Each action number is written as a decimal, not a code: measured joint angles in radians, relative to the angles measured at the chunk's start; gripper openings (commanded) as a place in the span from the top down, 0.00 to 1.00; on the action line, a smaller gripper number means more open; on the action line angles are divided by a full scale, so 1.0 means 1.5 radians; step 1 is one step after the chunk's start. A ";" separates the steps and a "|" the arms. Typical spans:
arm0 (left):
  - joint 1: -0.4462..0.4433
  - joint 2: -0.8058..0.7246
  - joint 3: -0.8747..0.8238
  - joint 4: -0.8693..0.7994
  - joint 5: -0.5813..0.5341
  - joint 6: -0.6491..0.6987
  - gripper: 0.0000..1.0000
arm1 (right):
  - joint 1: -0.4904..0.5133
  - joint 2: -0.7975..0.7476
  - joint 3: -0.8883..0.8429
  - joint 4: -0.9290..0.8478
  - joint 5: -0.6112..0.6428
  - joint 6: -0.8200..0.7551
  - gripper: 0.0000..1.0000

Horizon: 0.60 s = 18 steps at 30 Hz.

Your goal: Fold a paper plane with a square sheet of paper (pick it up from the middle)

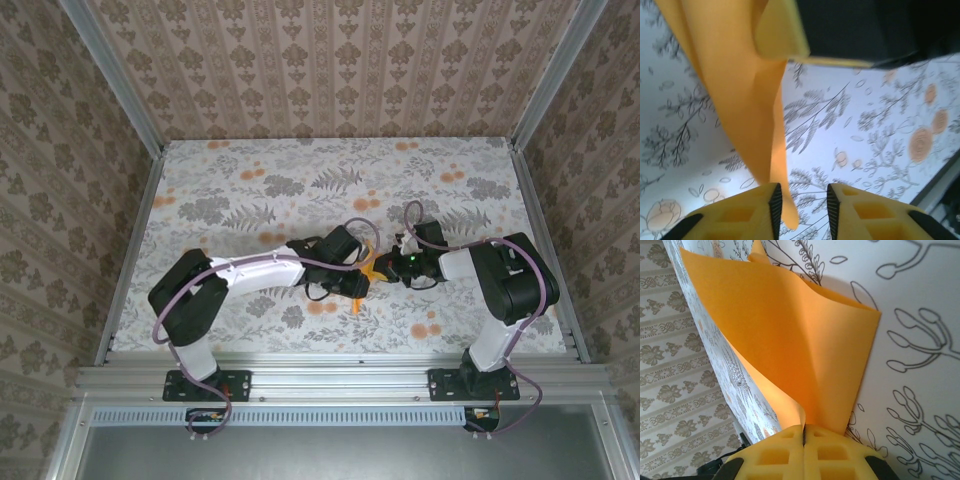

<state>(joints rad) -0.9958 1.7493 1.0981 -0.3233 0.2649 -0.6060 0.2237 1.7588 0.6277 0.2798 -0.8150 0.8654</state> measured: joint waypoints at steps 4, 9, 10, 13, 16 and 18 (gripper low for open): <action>-0.016 0.003 -0.008 -0.025 -0.031 0.000 0.75 | 0.000 0.000 0.000 0.000 0.000 -0.002 0.97; -0.034 0.016 -0.008 -0.035 -0.061 0.001 0.78 | 0.000 0.000 0.000 -0.006 0.004 -0.002 0.98; -0.035 0.020 -0.008 -0.038 -0.066 0.001 0.78 | 0.000 0.000 0.000 -0.009 0.004 -0.002 0.98; -0.038 0.029 -0.007 -0.046 -0.076 0.002 0.78 | 0.000 0.000 0.000 -0.014 0.005 -0.002 0.98; -0.038 0.033 -0.006 -0.047 -0.076 0.003 0.78 | 0.000 -0.003 0.000 -0.015 0.005 -0.002 0.98; -0.038 0.033 -0.006 -0.047 -0.076 0.003 0.77 | 0.000 -0.005 0.000 -0.016 0.007 -0.002 0.98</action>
<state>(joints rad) -1.0534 1.7985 1.0897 -0.3939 0.1509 -0.6010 0.2237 1.7512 0.6277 0.2565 -0.8043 0.8619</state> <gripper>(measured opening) 0.222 0.071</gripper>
